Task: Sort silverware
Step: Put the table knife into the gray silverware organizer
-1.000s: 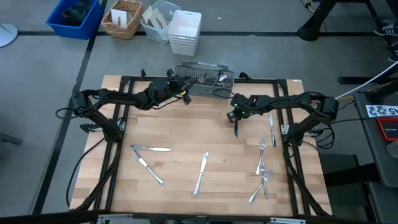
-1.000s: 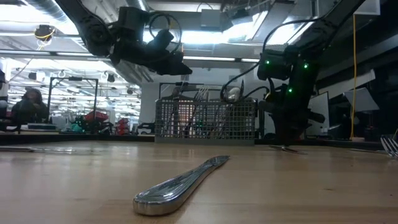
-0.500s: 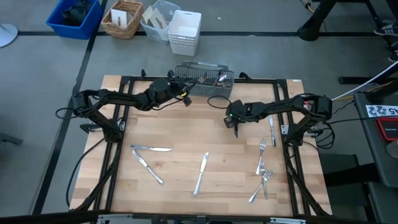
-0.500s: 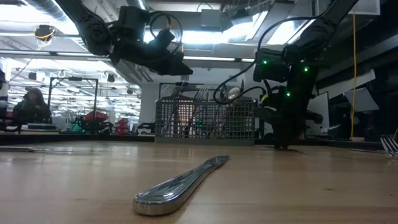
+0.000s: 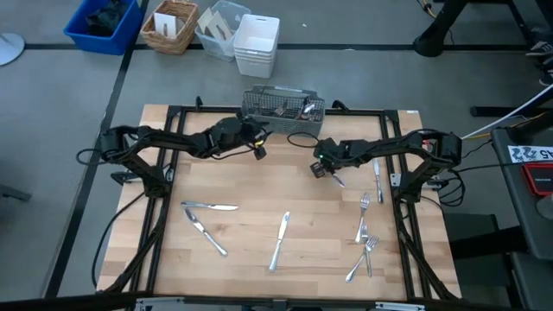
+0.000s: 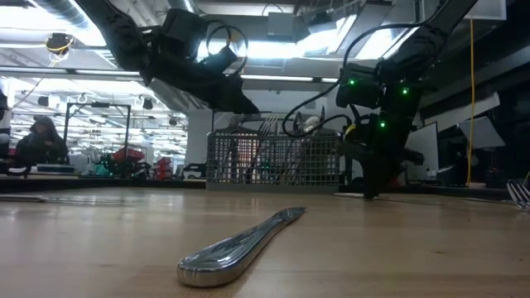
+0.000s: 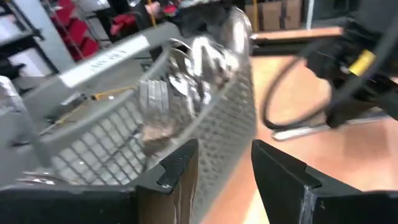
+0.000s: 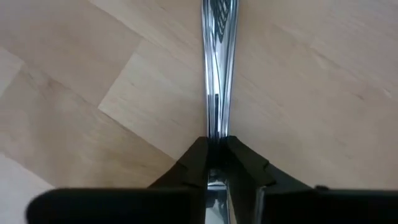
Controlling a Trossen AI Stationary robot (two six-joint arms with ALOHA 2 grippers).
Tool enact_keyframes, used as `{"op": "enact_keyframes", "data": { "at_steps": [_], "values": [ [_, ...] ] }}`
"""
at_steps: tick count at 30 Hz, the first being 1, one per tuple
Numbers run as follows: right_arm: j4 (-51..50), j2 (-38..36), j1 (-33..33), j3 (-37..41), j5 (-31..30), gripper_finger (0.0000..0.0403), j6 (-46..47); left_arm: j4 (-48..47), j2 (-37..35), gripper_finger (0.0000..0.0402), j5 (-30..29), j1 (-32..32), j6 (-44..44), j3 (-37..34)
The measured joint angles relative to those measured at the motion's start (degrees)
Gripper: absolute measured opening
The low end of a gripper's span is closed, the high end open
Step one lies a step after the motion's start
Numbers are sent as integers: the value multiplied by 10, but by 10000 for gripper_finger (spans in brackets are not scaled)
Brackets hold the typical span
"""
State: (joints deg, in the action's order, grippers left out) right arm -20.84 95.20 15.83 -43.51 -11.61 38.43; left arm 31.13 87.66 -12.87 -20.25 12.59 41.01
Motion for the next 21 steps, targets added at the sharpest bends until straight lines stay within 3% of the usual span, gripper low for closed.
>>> {"op": "enact_keyframes", "data": {
  "at_steps": [10, 21],
  "values": [
    [18, 1, 0, 0, 38, 42, -29, -33, 0, 141, 66, 35, -29, 0],
    [27, 5, -1, -34, 172, 47, -69, -40, 0, 141, 67, 47, -38, 0]
  ]
}}
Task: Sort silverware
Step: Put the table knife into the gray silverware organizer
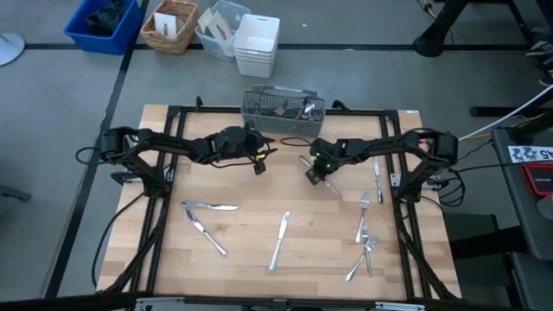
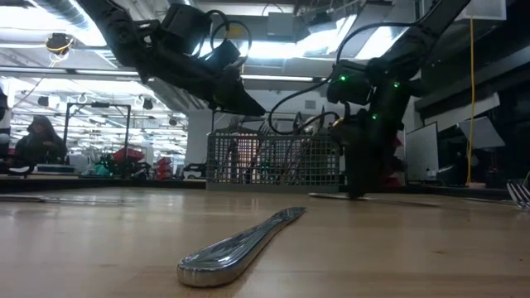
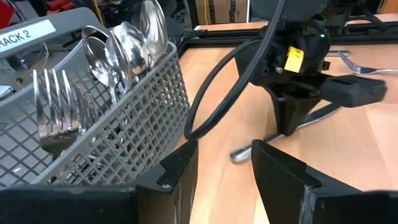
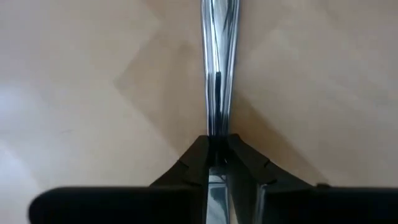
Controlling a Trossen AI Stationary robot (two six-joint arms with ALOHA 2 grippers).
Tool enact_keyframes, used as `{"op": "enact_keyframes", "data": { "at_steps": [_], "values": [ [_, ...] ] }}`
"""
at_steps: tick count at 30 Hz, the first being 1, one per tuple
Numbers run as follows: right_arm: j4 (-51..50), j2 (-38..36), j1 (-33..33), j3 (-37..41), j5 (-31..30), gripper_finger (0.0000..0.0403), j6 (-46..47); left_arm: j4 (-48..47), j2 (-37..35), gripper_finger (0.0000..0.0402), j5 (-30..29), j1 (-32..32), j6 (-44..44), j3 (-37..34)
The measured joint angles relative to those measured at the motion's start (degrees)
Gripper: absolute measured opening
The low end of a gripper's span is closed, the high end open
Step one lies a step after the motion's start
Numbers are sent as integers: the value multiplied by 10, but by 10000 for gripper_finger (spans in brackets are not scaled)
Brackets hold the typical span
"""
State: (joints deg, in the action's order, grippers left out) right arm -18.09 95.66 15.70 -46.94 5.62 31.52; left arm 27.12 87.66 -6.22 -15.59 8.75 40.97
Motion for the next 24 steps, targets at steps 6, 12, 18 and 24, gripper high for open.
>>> {"op": "enact_keyframes", "data": {
  "at_steps": [6, 12, 18, 24],
  "values": [
    [19, 2, -1, -18, 69, 47, -20, -1, 0, 141, 1, 3, -14, 0],
    [55, 1, -1, -21, 113, 48, -20, -2, 0, 141, 0, 19, -13, 0],
    [80, 1, 0, -21, 127, 48, -21, -33, 0, 141, 1, 45, 21, 0],
    [95, -1, 0, -22, 137, 48, -21, -87, 0, 141, 1, 78, 59, 0]
  ]
}}
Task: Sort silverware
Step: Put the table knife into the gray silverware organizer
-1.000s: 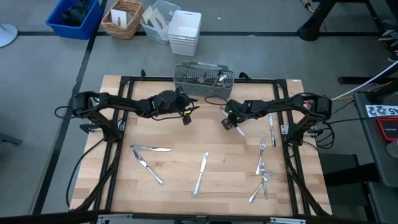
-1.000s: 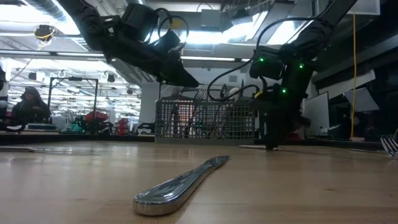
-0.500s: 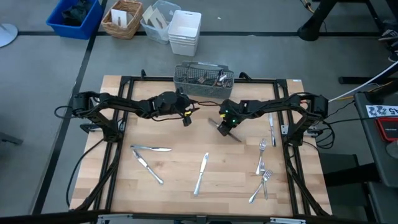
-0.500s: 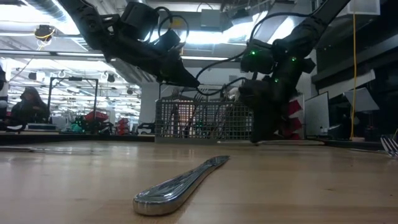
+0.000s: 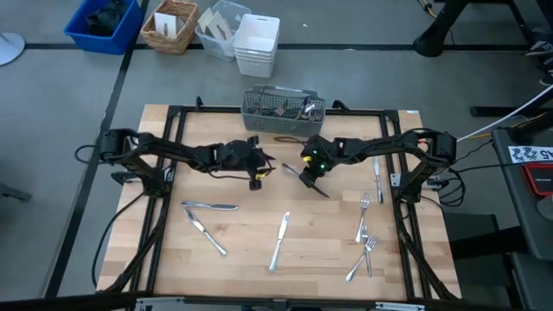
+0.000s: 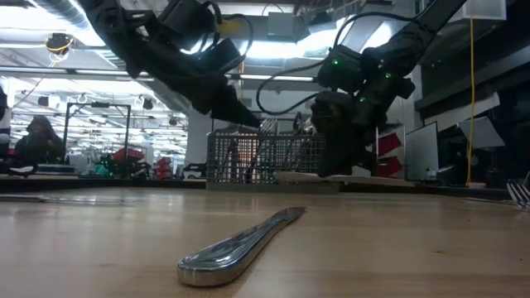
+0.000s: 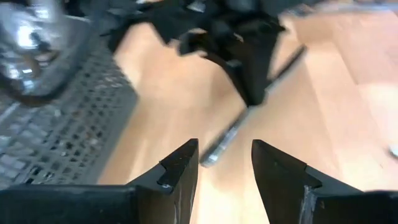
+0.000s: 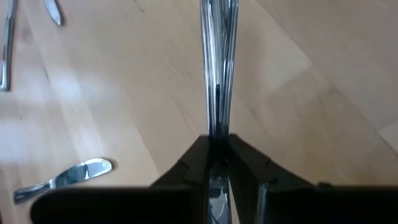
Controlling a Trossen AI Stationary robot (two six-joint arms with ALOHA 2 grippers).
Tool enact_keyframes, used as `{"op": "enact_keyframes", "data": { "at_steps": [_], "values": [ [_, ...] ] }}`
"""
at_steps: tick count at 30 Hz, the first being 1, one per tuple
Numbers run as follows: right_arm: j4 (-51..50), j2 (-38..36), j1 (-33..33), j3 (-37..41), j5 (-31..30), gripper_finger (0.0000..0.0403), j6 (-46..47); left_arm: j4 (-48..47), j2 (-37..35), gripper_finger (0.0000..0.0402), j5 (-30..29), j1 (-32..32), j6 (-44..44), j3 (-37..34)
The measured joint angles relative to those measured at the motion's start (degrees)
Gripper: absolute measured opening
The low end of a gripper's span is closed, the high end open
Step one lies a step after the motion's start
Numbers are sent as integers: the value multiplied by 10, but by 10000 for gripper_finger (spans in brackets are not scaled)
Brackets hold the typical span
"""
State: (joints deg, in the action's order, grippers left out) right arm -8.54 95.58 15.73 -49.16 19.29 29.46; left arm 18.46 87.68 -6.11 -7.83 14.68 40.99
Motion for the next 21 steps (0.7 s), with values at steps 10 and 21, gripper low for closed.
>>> {"op": "enact_keyframes", "data": {
  "at_steps": [10, 21],
  "values": [
    [60, -1, 0, 0, 64, 48, 23, -3, 1, 141, 0, 37, 141, 0],
    [147, -1, 0, 0, 131, 48, 79, 24, 0, 141, 0, 52, 233, 0]
  ]
}}
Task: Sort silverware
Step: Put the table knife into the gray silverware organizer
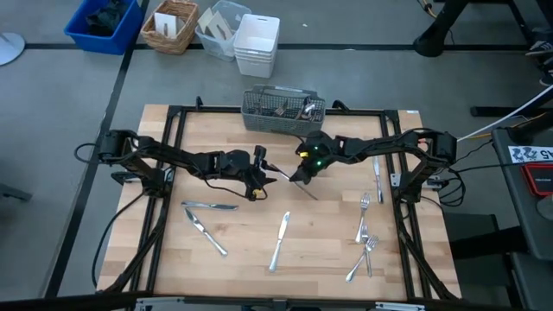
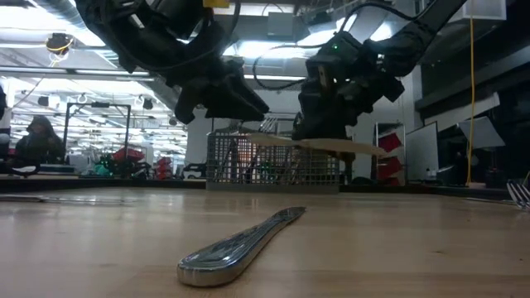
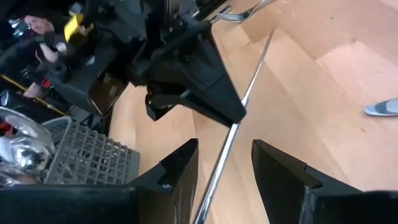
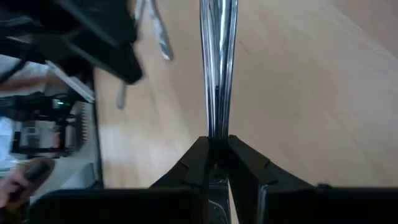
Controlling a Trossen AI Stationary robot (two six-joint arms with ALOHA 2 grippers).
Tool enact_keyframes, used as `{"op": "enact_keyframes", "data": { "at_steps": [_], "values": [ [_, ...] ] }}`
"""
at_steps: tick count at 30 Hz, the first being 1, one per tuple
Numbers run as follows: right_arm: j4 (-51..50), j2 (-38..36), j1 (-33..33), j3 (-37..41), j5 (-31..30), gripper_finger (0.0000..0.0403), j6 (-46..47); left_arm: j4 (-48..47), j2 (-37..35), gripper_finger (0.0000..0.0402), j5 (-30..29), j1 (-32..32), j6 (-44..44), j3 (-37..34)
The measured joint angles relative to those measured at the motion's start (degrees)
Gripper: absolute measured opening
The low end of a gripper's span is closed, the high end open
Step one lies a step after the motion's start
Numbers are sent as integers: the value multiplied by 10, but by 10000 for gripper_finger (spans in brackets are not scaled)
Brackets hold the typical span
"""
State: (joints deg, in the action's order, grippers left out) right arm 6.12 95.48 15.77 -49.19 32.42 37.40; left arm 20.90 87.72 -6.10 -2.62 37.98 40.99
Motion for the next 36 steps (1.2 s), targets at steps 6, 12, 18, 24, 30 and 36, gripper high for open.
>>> {"op": "enact_keyframes", "data": {
  "at_steps": [6, 12, 18, 24, 30, 36],
  "values": [
    [46, 0, 0, 0, 25, 48, 23, 1, 0, 141, 0, -1, 11, 0],
    [69, -1, 0, 0, 33, 48, 39, 13, 0, 141, 0, -1, 46, 0],
    [71, -1, 0, 0, 33, 48, 44, 11, 0, 141, 0, -4, 60, 0],
    [71, -1, 0, 0, 33, 48, 47, 3, 0, 141, 0, -24, 55, 0],
    [73, -1, 0, 0, 32, 48, 49, -2, 0, 141, 0, -32, 55, 0],
    [76, -1, 0, 0, 32, 48, 60, -15, 0, 141, 0, -32, 57, 0]
  ]
}}
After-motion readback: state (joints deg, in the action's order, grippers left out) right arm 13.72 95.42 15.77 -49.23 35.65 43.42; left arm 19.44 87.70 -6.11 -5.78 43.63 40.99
